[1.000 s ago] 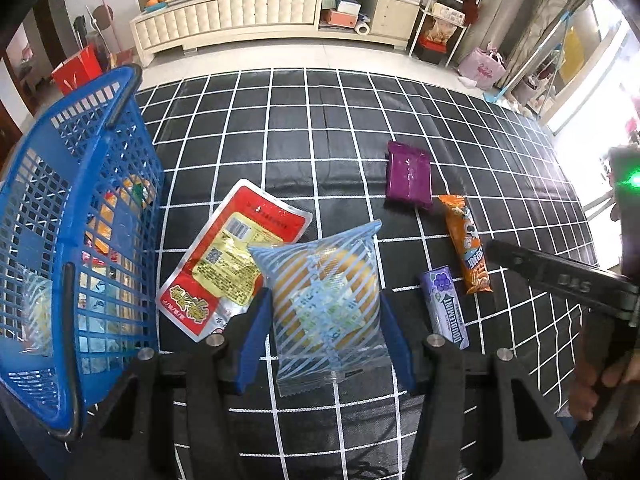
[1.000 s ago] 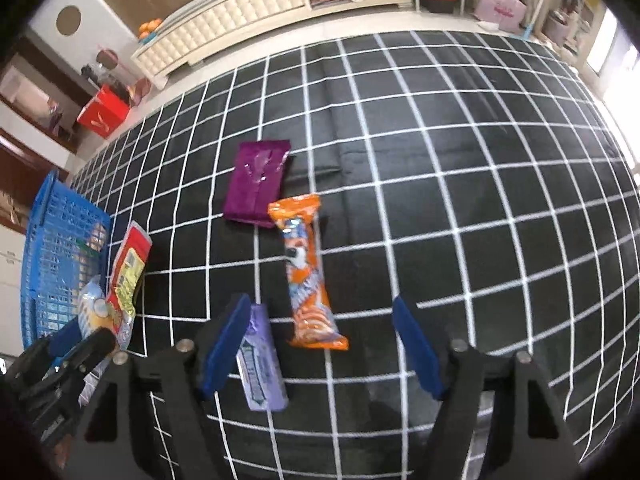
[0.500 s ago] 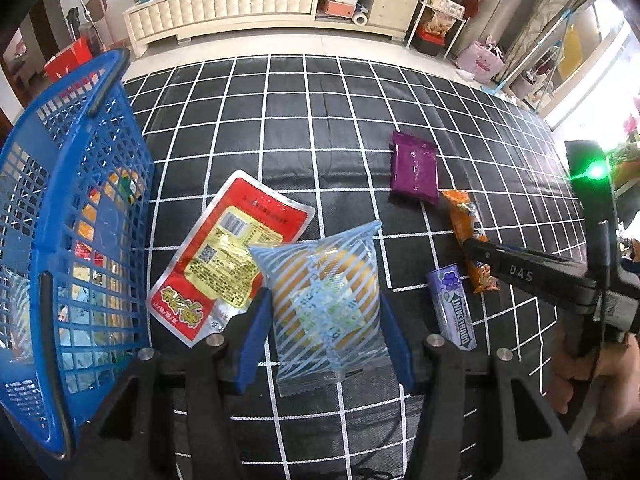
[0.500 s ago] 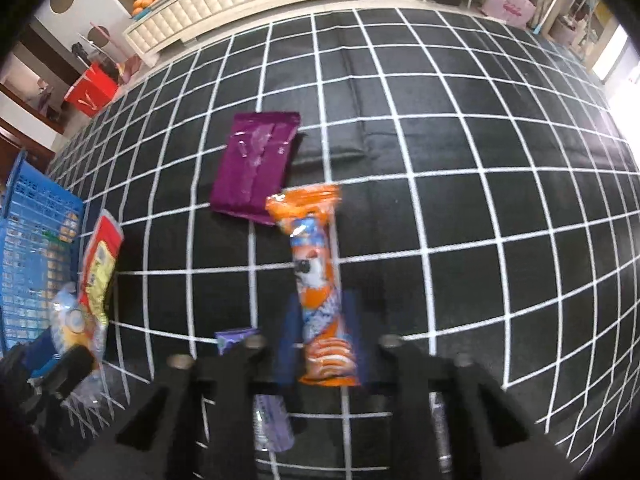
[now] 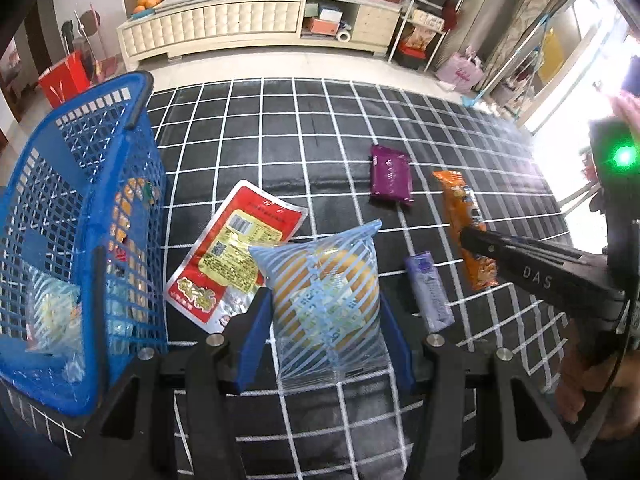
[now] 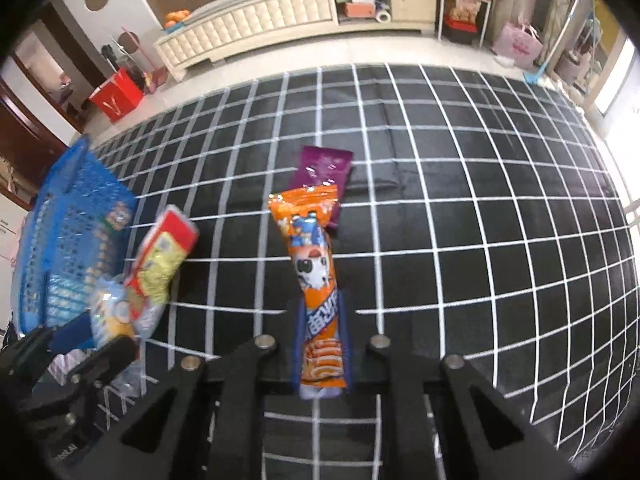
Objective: Organize snacks
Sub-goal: 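Carry the striped bag and orange wafer stick over the basket with both tools, then open the right tool to drop the wafer stick while the left tool releases the striped bag, then move both tools back toward the red spicy-strip pack and purple pack, then grasp the red spicy-strip pack with the left tool while the right tool grasps the purple pack, then carry the red pack and purple pack over the blue basket with both tools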
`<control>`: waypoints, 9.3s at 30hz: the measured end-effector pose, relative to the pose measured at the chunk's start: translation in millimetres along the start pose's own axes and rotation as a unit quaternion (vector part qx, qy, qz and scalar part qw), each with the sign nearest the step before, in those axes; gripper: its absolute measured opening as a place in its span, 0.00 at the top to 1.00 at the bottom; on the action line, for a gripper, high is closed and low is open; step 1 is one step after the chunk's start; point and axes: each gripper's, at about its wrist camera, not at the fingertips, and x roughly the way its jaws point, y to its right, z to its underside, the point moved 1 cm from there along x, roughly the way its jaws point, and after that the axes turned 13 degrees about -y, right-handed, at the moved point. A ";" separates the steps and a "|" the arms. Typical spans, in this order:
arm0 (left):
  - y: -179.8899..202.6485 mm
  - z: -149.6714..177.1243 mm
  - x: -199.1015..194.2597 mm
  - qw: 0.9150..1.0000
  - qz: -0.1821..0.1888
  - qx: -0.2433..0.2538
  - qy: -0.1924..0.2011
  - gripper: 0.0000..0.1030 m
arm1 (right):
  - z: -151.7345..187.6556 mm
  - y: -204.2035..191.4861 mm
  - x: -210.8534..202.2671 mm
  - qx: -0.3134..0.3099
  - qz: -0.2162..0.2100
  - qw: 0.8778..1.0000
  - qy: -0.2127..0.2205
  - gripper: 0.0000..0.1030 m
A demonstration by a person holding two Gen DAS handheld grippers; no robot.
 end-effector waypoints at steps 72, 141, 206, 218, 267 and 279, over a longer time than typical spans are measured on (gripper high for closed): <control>-266.8 5.9 -138.8 0.993 -0.040 -0.092 0.058 0.50 | -66.5 -305.1 18.0 -0.132 -0.068 0.988 -0.042 0.23; -180.1 -3.3 -78.9 0.998 -0.049 -0.031 0.009 0.22 | -13.5 -126.9 -12.0 -0.072 -0.044 0.996 -0.022 0.15; 1.3 -53.3 18.3 0.983 -0.148 0.100 -0.036 0.28 | -26.7 -1.4 11.3 -0.021 -0.043 0.998 0.049 0.48; -6.2 -54.1 76.8 0.973 -0.199 0.077 -0.092 0.49 | -22.2 -8.8 33.1 -0.058 -0.053 0.996 0.040 0.48; -41.0 6.6 -121.4 0.992 -0.034 0.054 0.113 1.00 | 31.6 -106.2 -93.9 -0.098 -0.054 0.986 0.119 0.48; -115.7 18.4 -170.6 0.989 -0.038 0.009 0.141 1.00 | 21.6 -184.5 -91.1 -0.149 -0.081 0.978 0.124 0.48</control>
